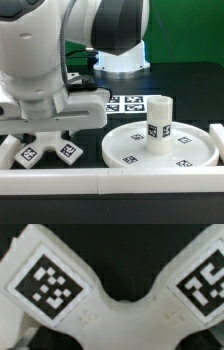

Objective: Assemble round table

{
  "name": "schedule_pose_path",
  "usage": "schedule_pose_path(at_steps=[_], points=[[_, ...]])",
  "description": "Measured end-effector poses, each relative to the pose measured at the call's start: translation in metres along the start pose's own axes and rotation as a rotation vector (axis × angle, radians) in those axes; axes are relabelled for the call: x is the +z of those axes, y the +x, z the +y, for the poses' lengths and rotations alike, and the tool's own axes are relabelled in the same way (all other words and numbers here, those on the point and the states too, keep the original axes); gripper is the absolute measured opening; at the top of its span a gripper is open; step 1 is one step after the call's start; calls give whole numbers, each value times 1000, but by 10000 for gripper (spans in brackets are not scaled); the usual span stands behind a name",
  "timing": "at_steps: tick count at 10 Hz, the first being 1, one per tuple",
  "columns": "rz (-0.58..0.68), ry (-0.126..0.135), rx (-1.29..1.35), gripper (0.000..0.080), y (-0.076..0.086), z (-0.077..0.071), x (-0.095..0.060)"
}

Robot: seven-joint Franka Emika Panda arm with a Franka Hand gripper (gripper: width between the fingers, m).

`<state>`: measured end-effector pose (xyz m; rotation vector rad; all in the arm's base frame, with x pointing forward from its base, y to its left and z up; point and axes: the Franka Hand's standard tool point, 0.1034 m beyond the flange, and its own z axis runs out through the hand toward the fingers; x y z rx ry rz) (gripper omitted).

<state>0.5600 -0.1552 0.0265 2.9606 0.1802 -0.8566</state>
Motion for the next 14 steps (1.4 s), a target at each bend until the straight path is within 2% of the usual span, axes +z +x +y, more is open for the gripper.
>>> schedule_pose_path(at_steps=[1, 5, 6, 7, 8, 9, 12, 13, 14], points=[[0, 0, 0, 450, 0, 0, 0], [4, -1, -1, 440, 0, -1, -3], [-6, 7, 14, 440, -4, -12, -18], [-9, 18, 26, 440, -15, -27, -45], [-4, 8, 35, 440, -20, -31, -58], [-7, 3, 35, 442, -20, -31, -57], [-6, 8, 44, 442, -19, -32, -56], [20, 28, 84, 442, -21, -44, -66], [28, 34, 112, 442, -27, -59, -79]])
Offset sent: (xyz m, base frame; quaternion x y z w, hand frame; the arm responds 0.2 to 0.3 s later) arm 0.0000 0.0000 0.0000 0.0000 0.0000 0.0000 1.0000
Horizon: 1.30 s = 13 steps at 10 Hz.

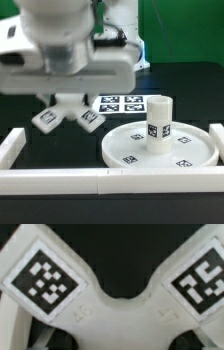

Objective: Assemble round table

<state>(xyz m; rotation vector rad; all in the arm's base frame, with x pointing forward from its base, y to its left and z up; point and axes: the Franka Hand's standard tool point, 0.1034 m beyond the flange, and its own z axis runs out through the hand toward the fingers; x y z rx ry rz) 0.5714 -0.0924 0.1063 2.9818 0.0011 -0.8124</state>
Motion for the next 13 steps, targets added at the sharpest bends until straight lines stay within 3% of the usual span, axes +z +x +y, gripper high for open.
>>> schedule_pose_path(at_steps=[1, 2, 3, 7, 10, 11, 13], points=[[43, -1, 29, 442, -2, -16, -11], [170, -11, 30, 442, 1, -33, -21], [235, -10, 18, 442, -8, -43, -21], [472, -17, 32, 442, 1, -42, -26], [515, 30, 69, 442, -23, -99, -50], [518, 30, 56, 442, -25, -111, -51], [514, 28, 60, 442, -25, -106, -48]])
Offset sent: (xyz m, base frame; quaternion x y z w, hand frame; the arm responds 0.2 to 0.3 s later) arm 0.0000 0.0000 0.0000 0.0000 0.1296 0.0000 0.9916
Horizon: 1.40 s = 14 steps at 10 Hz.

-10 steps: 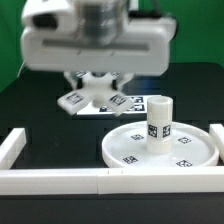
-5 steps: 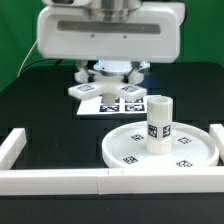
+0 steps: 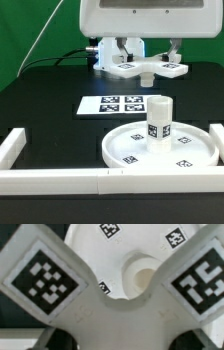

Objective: Assemble round table

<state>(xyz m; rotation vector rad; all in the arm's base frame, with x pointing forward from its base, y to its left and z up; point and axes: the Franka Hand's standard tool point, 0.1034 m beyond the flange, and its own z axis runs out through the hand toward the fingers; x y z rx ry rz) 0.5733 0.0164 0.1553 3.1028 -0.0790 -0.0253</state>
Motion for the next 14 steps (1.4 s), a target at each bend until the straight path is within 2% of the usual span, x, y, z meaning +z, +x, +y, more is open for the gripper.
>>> schedule_pose_path(at_steps=[2, 3, 5, 8, 10, 14], points=[[2, 2, 6, 442, 0, -1, 2], [16, 17, 38, 442, -4, -4, 11], [4, 39, 62, 442, -11, -19, 18], [1, 34, 56, 442, -13, -28, 28], [-2, 31, 59, 442, -13, -25, 31], [-28, 19, 63, 442, -16, -22, 48]])
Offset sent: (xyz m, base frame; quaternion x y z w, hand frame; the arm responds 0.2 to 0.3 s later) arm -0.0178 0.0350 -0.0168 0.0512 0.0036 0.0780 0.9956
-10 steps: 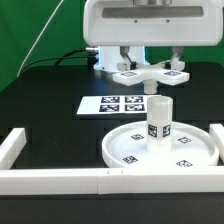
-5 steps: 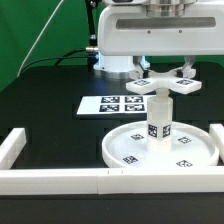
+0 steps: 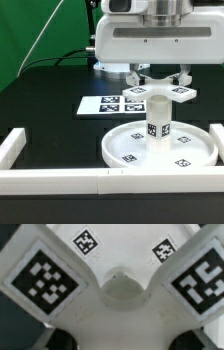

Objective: Assemble round table

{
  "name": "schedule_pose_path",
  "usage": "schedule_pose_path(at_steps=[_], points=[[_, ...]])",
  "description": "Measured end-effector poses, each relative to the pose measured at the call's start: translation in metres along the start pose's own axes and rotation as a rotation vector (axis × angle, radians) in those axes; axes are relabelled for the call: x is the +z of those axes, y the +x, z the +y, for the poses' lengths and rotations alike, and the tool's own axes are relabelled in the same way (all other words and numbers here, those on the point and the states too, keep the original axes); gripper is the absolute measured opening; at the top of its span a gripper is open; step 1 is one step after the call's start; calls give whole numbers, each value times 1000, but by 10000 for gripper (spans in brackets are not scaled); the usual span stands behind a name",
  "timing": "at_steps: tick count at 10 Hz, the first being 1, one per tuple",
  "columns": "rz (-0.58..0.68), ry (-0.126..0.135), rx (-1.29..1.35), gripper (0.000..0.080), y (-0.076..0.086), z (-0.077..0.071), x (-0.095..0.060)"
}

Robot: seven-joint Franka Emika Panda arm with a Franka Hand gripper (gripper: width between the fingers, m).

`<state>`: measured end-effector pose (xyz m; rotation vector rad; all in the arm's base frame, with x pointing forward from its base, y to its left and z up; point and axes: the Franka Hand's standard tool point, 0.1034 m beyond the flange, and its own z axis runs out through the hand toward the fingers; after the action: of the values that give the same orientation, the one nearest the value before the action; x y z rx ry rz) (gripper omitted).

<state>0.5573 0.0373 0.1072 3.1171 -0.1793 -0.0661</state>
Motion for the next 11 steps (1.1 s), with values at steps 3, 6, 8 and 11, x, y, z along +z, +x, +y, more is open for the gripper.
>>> schedule_pose_path(at_steps=[3, 6, 8, 11], points=[[2, -3, -1, 442, 2, -1, 0], [2, 1, 30, 442, 2, 0, 1], [1, 6, 198, 442, 2, -2, 1], [40, 37, 650, 442, 5, -3, 1]])
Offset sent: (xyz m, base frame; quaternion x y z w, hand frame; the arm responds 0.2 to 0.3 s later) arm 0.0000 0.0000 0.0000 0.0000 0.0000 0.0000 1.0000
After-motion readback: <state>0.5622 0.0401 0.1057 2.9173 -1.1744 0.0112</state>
